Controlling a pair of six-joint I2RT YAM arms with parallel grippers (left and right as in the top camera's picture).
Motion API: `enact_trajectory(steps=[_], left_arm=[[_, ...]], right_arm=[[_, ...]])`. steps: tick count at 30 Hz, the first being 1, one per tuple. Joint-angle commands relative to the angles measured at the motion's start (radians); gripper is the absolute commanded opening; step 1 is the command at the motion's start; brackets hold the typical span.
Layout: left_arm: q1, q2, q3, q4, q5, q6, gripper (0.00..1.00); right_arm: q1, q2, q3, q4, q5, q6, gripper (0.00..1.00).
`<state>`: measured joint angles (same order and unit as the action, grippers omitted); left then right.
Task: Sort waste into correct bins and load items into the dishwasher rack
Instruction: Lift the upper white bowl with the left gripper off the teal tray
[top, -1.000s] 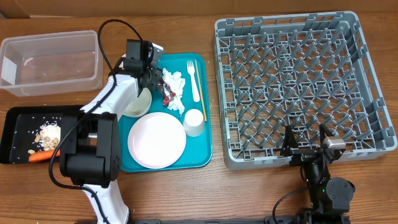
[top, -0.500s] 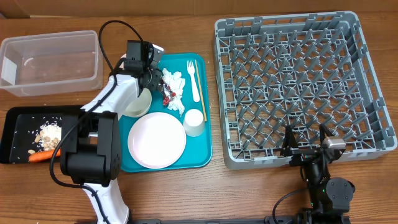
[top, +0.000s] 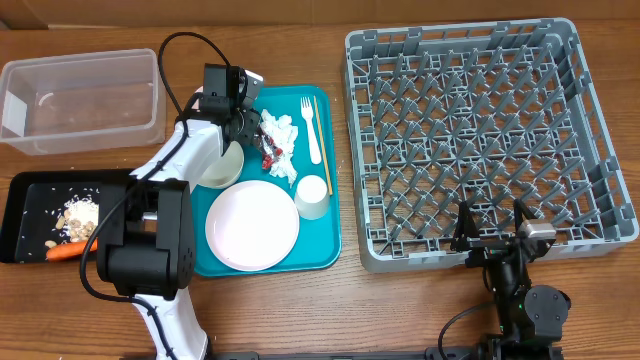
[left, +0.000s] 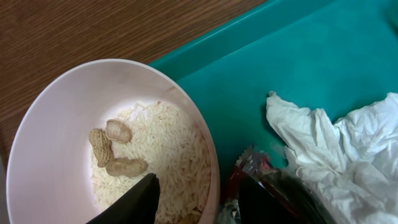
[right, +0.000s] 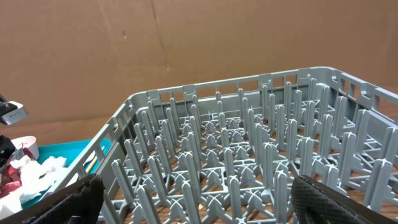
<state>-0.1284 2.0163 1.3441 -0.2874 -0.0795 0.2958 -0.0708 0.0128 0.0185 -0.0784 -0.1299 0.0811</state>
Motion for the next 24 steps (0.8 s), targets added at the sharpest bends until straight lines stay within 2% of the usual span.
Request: enact_trajectory(steps=[1,7,17,20,24], left_arm=[[0.005,0.021,0.013,0.006,-0.005,0.018,0.44],[0.006,0.035,0.013,0.006,-0.006,0.018,0.45],[0.005,0.035,0.013,0.009,-0.014,0.018,0.36],[-0.002,0.035,0.014,0.013,-0.039,0.018,0.29],[-0.011,0.035,0.015,0.022,-0.057,0.018,0.25]], right_arm=[[-0.003,-0.01,-0.01,0.005,0.005,-0.003,1.0],[-0.003,-0.01,-0.01,0.005,0.005,-0.003,1.0],[-0.003,-0.01,-0.01,0.005,0.005,-0.003,1.0],[-0.003,-0.01,-0.01,0.005,0.005,-0.003,1.0],[-0.003,-0.01,-0.01,0.005,0.005,-0.003,1.0]])
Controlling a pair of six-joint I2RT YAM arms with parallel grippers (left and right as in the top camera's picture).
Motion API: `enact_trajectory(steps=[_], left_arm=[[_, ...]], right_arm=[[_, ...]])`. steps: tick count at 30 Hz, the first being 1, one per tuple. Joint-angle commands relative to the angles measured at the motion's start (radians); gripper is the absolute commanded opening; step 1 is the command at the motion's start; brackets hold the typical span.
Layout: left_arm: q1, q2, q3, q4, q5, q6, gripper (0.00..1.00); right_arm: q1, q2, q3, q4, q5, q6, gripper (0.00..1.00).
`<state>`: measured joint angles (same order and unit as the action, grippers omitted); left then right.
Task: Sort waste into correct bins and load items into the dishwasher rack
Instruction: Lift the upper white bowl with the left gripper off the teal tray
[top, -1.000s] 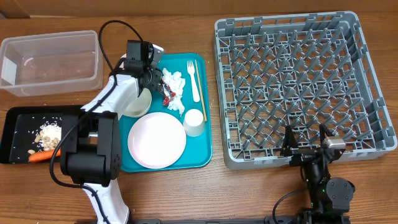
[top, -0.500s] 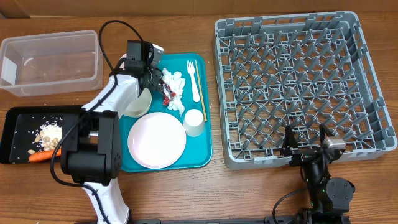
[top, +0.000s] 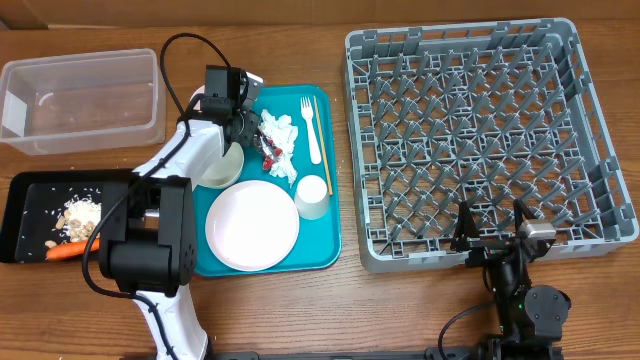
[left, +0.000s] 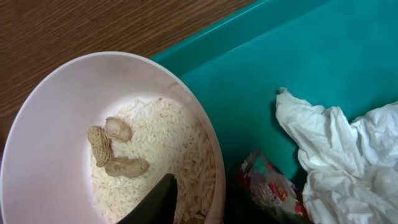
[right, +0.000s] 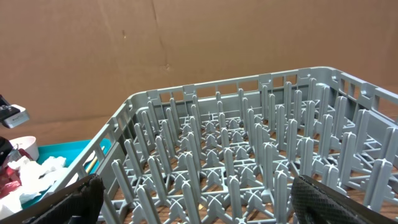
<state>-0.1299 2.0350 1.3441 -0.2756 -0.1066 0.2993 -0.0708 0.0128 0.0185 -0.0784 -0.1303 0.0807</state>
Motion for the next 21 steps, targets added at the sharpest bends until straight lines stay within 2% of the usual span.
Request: enact_trajectory(steps=[1,14,21], left_arm=[[-0.011,0.016,0.015,0.013,-0.037,0.014,0.24],[-0.037,0.015,0.039,0.019,-0.061,-0.005,0.04],[-0.041,0.014,0.117,-0.013,-0.061,-0.072,0.04]], right_arm=[[-0.003,-0.01,-0.01,0.005,0.005,-0.003,1.0],[-0.003,-0.01,-0.01,0.005,0.005,-0.003,1.0],[-0.003,-0.01,-0.01,0.005,0.005,-0.003,1.0]])
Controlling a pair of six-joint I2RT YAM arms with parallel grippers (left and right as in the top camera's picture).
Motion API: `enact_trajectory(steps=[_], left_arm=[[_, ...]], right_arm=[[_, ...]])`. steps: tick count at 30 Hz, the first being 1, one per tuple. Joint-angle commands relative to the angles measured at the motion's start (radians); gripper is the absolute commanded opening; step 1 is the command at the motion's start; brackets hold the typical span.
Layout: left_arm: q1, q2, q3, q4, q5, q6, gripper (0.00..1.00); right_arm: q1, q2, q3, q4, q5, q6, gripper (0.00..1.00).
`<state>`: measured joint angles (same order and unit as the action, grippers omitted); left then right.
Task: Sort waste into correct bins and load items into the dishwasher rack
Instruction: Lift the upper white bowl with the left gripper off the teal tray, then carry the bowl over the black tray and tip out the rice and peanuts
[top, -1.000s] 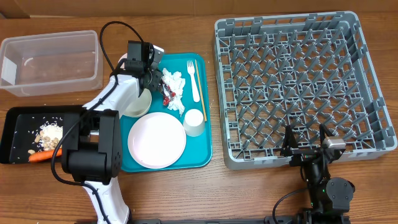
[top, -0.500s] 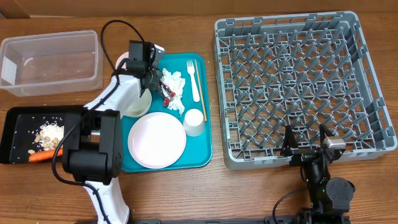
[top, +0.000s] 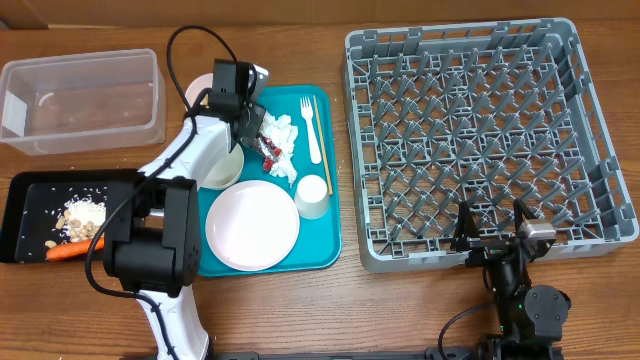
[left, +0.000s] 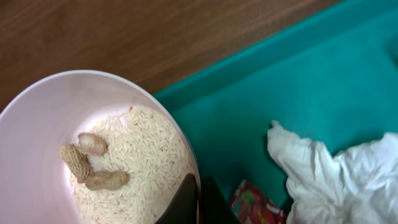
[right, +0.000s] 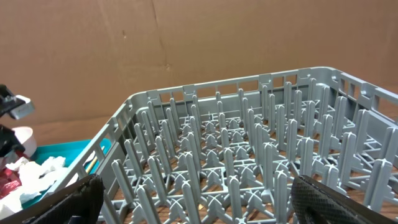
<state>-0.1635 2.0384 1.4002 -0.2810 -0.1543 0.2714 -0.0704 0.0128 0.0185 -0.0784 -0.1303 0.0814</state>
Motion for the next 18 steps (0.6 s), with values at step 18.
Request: enact_trajectory(steps=[18], left_arm=[[-0.046,-0.146,0.402,-0.385,-0.01,-0.318,0.04]], right_arm=[[-0.004,-0.01,-0.01,0.005,0.005,-0.004,1.0]])
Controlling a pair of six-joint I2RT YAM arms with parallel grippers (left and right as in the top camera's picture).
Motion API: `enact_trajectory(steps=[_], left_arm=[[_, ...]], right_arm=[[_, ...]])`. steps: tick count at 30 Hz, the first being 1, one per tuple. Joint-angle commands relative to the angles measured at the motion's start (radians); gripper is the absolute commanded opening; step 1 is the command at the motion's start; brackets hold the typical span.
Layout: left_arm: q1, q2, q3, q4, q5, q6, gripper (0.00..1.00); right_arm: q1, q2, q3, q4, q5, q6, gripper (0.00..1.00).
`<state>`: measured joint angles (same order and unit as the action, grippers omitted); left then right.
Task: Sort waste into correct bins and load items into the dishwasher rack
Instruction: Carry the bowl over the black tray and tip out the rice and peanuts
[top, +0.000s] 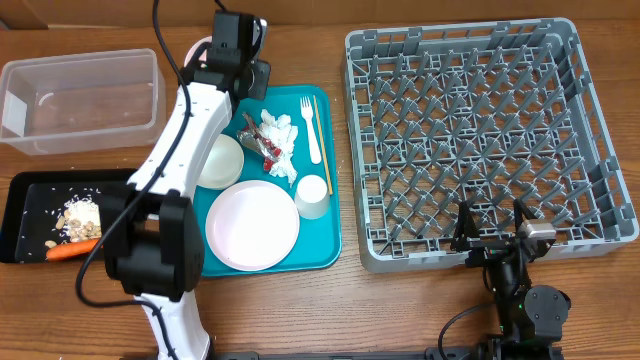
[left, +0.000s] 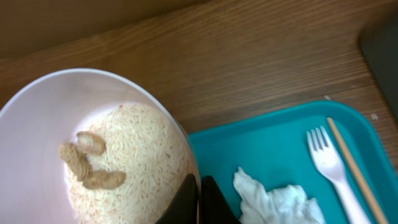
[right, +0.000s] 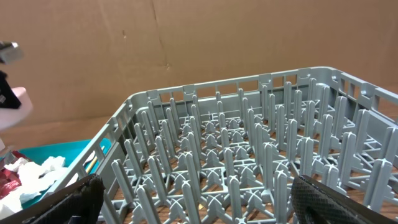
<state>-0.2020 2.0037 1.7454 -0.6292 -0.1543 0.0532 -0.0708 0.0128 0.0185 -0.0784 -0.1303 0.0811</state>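
Note:
My left gripper (left: 199, 200) is shut on the rim of a pink bowl (left: 93, 155) holding rice and peanut shells. In the overhead view it (top: 222, 58) holds the bowl (top: 199, 50) lifted beyond the far left corner of the teal tray (top: 325, 245). On the tray lie crumpled tissue (top: 278, 132), a red wrapper (top: 266, 152), a white fork (top: 309, 126), a chopstick (top: 322, 140), a white plate (top: 252, 225), a cup (top: 313, 197) and a second bowl (top: 220, 160). My right gripper (right: 199, 199) stands open at the near edge of the grey dishwasher rack (top: 480, 130).
A clear plastic bin (top: 80, 100) stands at the far left. In front of it a black tray (top: 25, 195) holds food scraps and a carrot piece. Cardboard walls off the back in the right wrist view.
My left gripper, still shut on the pink bowl, has moved up and away from the tray; the bowl is now beyond the tray's far left corner. The right arm has not moved.
My left gripper stood open astride the pink bowl's rim on the tray. Then its jaws were narrower on the rim, then shut with the bowl at the tray's far left edge. Now the bowl hangs higher, past the tray. The right gripper stayed open by the rack.

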Motion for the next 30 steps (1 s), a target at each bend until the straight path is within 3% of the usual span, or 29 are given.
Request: enact_trajectory(steps=[1,10,19,24,30], left_arm=[[-0.007,-0.14,0.057,-0.062,-0.01,-0.12,0.04],[0.065,-0.399,0.057,-0.363,-0.013,-0.301,0.04],[0.377,-0.525,0.056,-0.693,0.018,-0.483,0.04],[0.626,-0.521,0.013,-0.719,0.26,-0.432,0.04],[0.844,-0.521,-0.158,-0.595,0.638,-0.274,0.04]], right_arm=[[-0.003,-0.01,-0.01,0.005,0.005,-0.003,1.0],[-0.003,-0.01,-0.01,0.005,0.005,-0.003,1.0],[-0.003,-0.01,-0.01,0.005,0.005,-0.003,1.0],[-0.003,-0.01,-0.01,0.005,0.005,-0.003,1.0],[-0.003,-0.01,-0.01,0.005,0.005,-0.003,1.0]])
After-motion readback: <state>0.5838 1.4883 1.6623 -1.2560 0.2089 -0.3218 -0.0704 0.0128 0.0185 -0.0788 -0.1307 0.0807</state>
